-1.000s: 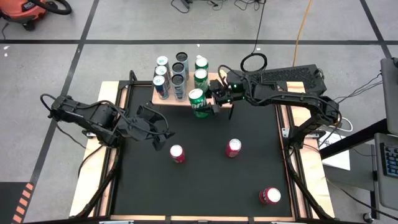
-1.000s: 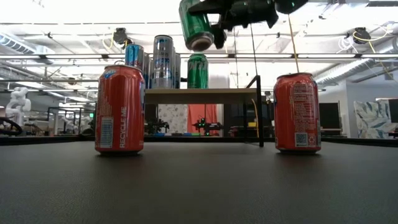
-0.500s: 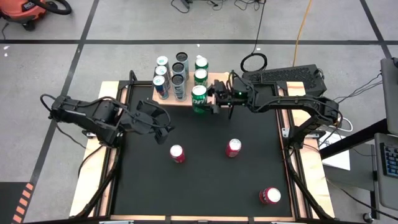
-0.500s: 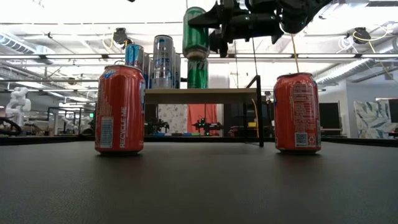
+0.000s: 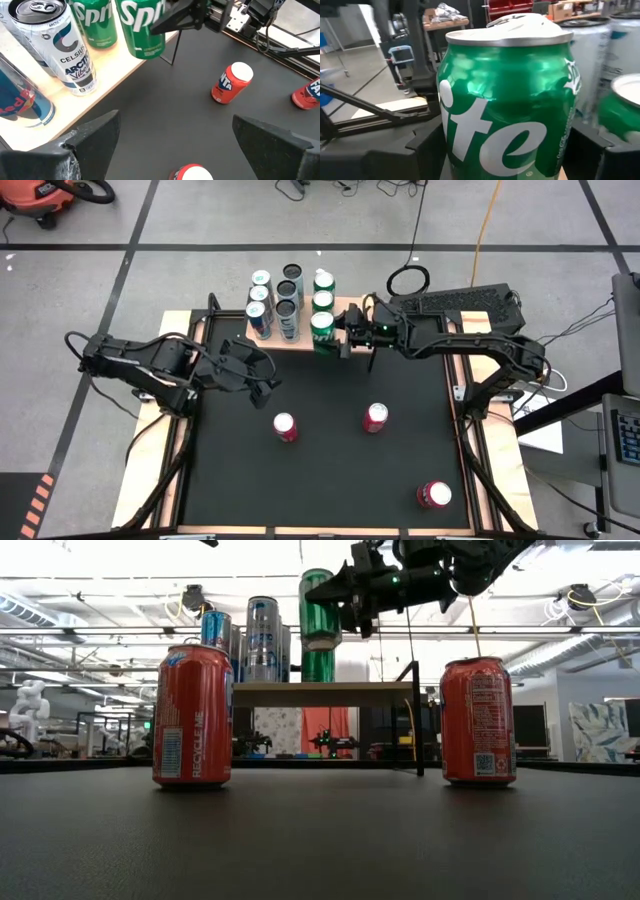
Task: Place canned beverage on shelf
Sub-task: Put the green soda can on the shelf
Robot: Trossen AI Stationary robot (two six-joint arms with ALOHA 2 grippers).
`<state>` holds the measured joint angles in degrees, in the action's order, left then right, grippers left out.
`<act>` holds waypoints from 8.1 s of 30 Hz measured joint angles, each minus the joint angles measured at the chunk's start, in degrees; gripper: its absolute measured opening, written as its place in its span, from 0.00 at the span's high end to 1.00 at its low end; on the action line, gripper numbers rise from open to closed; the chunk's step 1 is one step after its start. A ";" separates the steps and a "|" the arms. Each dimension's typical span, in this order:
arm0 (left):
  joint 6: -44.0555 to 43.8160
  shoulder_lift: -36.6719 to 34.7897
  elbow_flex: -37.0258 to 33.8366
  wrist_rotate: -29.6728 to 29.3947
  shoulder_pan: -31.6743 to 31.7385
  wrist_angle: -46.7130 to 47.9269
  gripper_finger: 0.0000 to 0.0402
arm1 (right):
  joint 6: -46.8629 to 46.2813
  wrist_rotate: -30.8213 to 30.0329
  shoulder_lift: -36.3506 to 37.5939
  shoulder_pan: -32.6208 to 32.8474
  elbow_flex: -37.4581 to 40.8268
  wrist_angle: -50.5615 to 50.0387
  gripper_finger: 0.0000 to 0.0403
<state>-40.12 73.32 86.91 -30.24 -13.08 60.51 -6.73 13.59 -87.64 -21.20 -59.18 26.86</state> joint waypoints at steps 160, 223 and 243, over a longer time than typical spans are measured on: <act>1.56 0.04 0.02 -0.46 2.62 0.08 0.03 | 1.39 -11.00 -5.21 -0.77 4.39 4.84 0.10; 1.88 0.07 -0.90 -1.66 2.62 -0.04 0.03 | -1.87 -5.73 3.88 4.17 4.44 -13.57 0.55; 1.57 0.07 -0.96 -2.54 2.62 -0.07 0.03 | 1.99 -8.08 -0.11 4.32 4.48 -5.28 0.82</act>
<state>-38.54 73.38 85.95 -32.78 -10.46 60.45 -4.74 5.51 -87.74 -16.88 -54.70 21.58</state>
